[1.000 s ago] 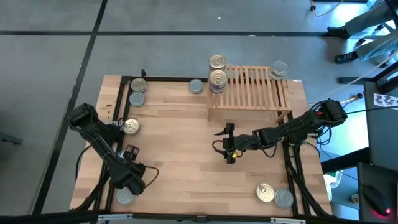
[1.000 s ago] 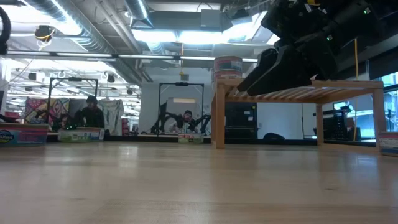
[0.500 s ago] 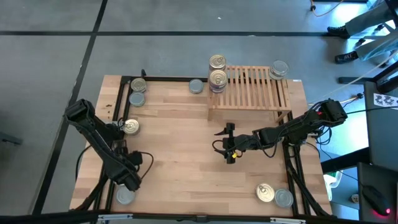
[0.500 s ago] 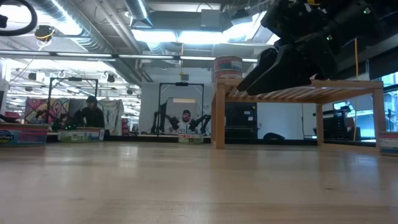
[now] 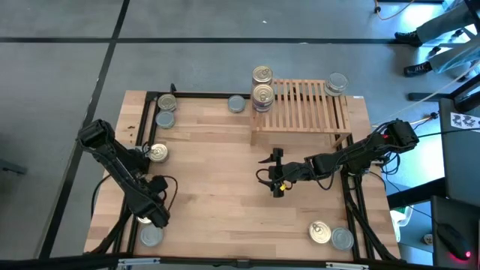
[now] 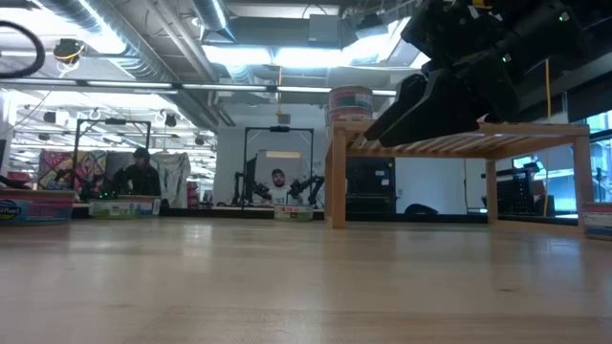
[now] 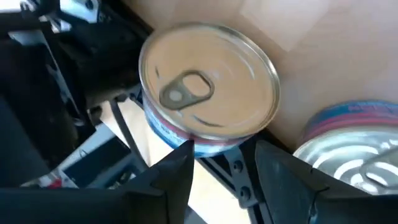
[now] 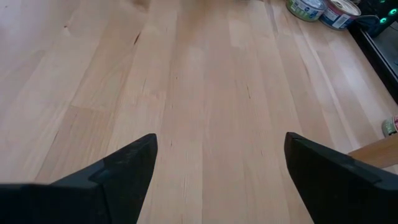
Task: Stack canned seafood by type on shelf
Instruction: Put the blue-pink tuna can on the shelf aligned with the other blue-pink tuna can
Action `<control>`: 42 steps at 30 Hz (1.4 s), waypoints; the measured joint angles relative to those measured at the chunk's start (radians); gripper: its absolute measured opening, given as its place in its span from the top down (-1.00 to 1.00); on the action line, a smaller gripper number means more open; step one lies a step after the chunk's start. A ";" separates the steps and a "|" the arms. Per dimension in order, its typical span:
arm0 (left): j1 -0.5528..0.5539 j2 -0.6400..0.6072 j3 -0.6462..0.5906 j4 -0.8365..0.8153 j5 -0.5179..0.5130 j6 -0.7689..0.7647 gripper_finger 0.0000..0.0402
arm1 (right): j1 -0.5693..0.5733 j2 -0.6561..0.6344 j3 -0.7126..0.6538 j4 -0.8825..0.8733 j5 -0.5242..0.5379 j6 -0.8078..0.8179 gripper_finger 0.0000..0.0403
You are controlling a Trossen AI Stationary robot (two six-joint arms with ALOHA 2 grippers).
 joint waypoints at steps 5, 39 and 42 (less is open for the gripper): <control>-0.004 0.000 -0.057 0.047 0.052 -0.057 0.16 | 0.000 0.000 0.000 0.000 -0.007 0.000 -0.71; 0.248 -0.016 -0.004 0.169 -0.504 0.118 0.16 | 0.000 0.000 0.000 0.003 -0.007 0.000 -0.71; 0.288 -0.016 0.062 0.123 -0.503 0.195 0.16 | 0.000 0.000 0.000 0.004 -0.007 0.000 -0.71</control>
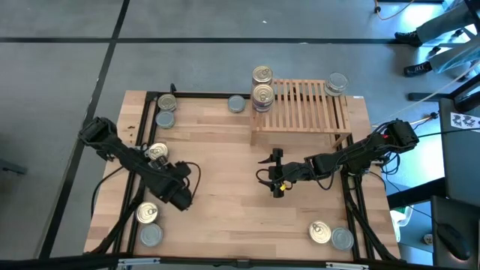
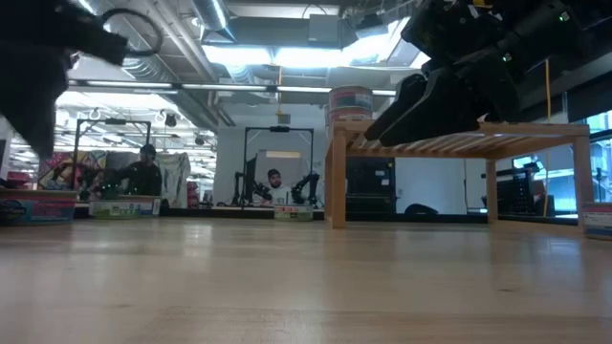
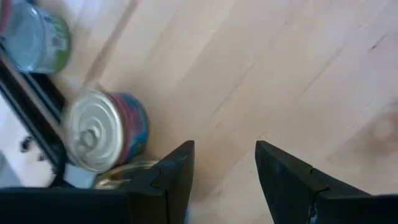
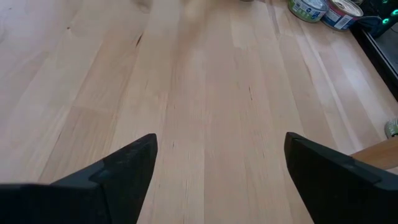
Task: Stack canned seafood by type on shelf
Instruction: Put the blue-pink tuna can on the shelf aligned with the other blue-pink tuna can
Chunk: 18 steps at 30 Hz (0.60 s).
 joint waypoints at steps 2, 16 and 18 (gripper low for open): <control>0.016 -0.001 0.034 -0.056 0.013 0.037 0.16 | 0.000 0.000 0.000 -0.001 0.000 0.000 -0.71; 0.054 -0.229 -0.109 -0.129 0.035 -0.048 0.16 | 0.000 0.000 0.000 0.000 0.000 0.000 -0.71; 0.069 -0.255 -0.152 -0.112 0.035 -0.051 0.16 | 0.000 0.000 0.000 0.003 -0.001 0.000 -0.71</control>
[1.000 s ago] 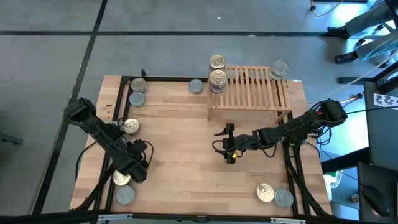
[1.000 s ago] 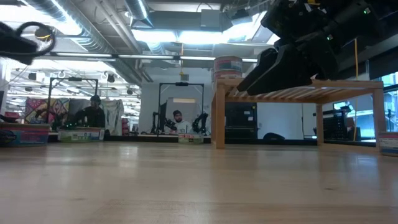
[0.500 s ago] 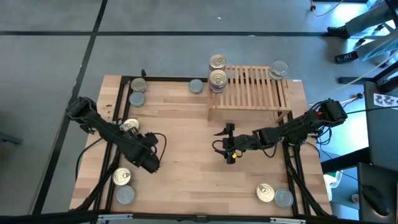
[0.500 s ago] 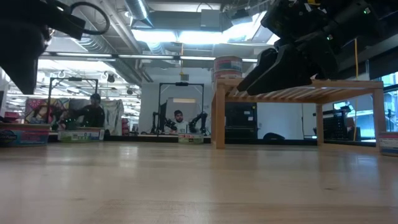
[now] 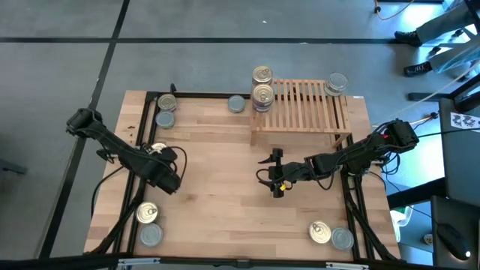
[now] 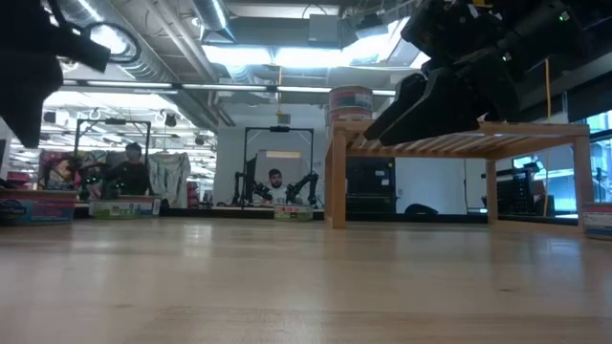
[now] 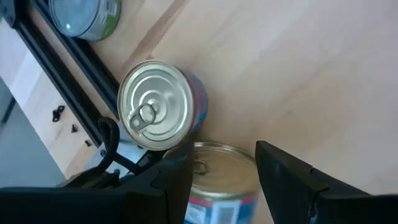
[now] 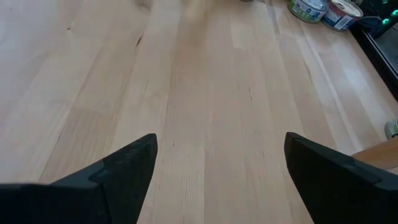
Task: Stack canned seafood by type on shelf
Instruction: Put the blue-pink tuna can on the shelf aligned with the other blue-pink tuna can
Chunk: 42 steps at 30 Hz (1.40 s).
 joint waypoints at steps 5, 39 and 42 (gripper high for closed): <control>0.053 -0.028 -0.070 0.061 0.037 0.052 0.16 | 0.000 0.000 0.000 0.017 -0.006 0.000 -0.71; -0.125 0.008 -0.140 0.205 0.295 -0.045 0.16 | 0.000 0.000 0.000 0.012 -0.020 0.000 -0.71; -0.125 0.021 -0.140 0.312 0.277 0.008 0.17 | 0.000 0.000 0.000 0.013 -0.023 0.000 -0.71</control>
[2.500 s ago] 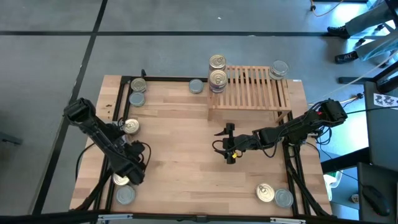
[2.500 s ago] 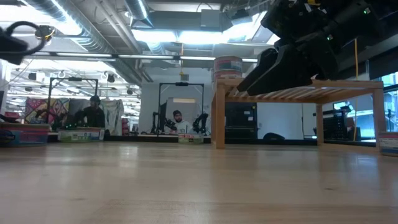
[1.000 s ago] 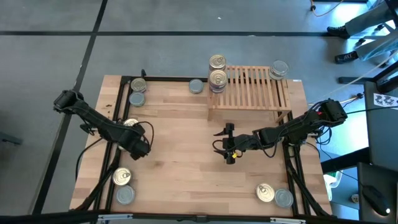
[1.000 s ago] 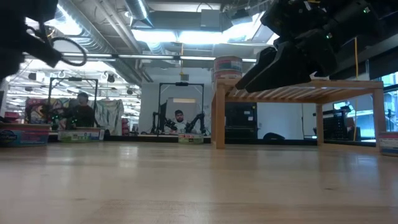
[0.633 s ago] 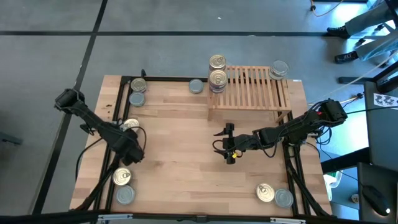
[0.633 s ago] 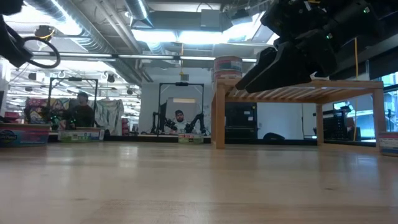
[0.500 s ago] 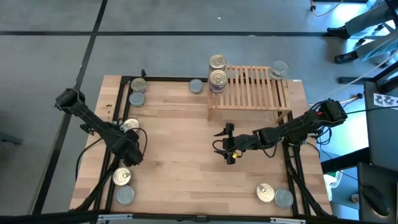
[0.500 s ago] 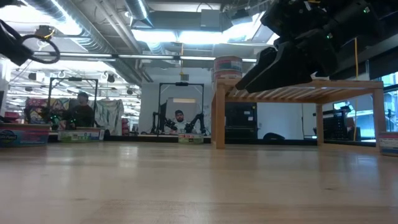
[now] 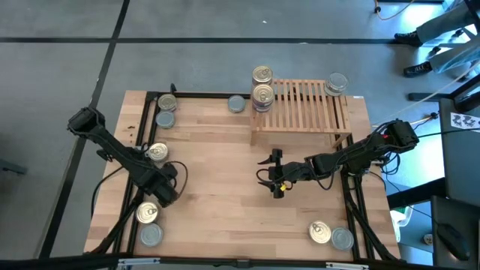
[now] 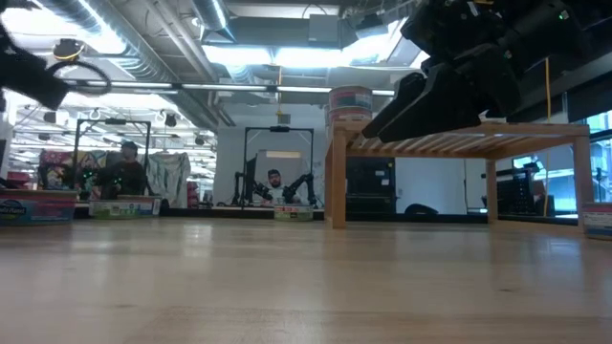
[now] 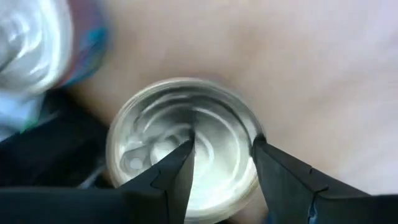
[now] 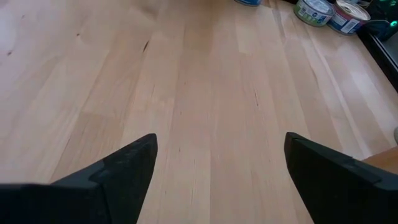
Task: Stack canned seafood by type on shelf
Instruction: Put the blue-pink tuna can on the shelf aligned with the other blue-pink tuna can
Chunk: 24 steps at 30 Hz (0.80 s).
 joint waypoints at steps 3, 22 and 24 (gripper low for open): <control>0.010 0.014 0.001 0.113 -0.032 0.044 0.17 | 0.000 0.000 0.000 0.000 0.000 0.000 -0.71; 0.261 0.183 -0.001 0.736 -0.216 0.621 0.16 | 0.000 0.000 0.000 0.000 0.000 0.000 -0.71; 0.286 0.207 -0.002 0.839 -0.224 0.702 0.16 | 0.000 0.000 0.000 0.000 0.000 0.000 -0.71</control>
